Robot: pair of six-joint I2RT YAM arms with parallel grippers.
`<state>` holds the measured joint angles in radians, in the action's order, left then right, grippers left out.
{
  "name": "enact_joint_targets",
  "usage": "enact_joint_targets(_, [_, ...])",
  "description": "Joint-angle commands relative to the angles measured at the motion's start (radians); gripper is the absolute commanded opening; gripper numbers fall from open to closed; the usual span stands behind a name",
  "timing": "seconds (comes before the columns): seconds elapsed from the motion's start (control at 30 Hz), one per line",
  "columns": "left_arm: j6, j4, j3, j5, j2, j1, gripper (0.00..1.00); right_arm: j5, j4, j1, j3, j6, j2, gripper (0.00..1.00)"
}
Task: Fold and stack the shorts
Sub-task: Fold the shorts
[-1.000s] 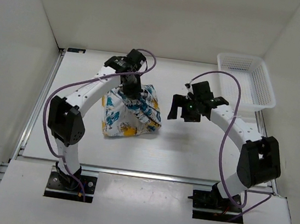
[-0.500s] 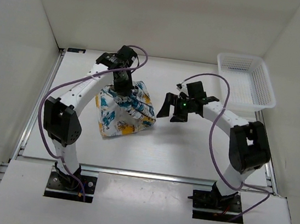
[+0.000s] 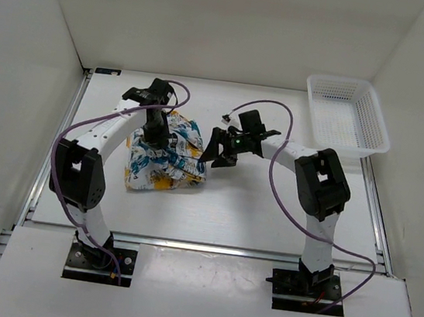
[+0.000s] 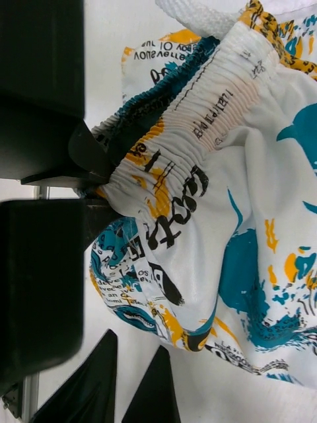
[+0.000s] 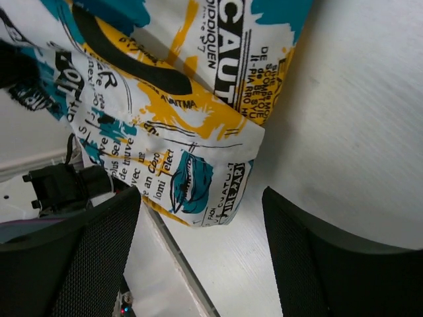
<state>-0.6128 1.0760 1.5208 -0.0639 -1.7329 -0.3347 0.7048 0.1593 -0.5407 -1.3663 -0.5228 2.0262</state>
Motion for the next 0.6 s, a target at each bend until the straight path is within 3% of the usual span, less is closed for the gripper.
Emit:
enact_joint_targets(0.0, [0.034,-0.076,-0.025,0.030,0.068,0.039,0.10,0.055,-0.032,-0.036,-0.056,-0.003,0.035,0.78])
enact_joint_targets(0.07, [0.035,-0.076,-0.025,0.030,0.068,0.048,0.10,0.055,-0.017,-0.065,-0.071,0.006,0.069,0.80])
enact_joint_targets(0.1, [0.045,-0.076,-0.014,0.030,0.068,0.057,0.10,0.041,-0.001,-0.074,-0.080,0.016,0.078,0.89])
enact_joint_targets(0.2, [0.045,-0.076,-0.004,0.030,0.068,0.057,0.10,-0.025,-0.001,-0.085,-0.067,0.027,0.078,0.98])
enact_joint_targets(0.3, [0.054,-0.065,0.024,0.030,0.079,0.066,0.10,-0.045,-0.032,-0.085,-0.054,0.002,0.088,1.00])
enact_joint_targets(0.4, [0.064,-0.056,0.035,0.030,0.079,0.077,0.10,-0.012,-0.134,-0.094,-0.045,-0.080,0.107,0.93])
enact_joint_targets(0.43, [0.064,-0.056,0.035,0.030,0.079,0.088,0.10,-0.011,-0.170,-0.106,-0.036,-0.103,0.108,0.85])
enact_joint_targets(0.57, [0.064,-0.056,0.056,0.041,0.079,0.097,0.10,0.019,-0.334,-0.125,-0.014,-0.204,0.147,0.73])
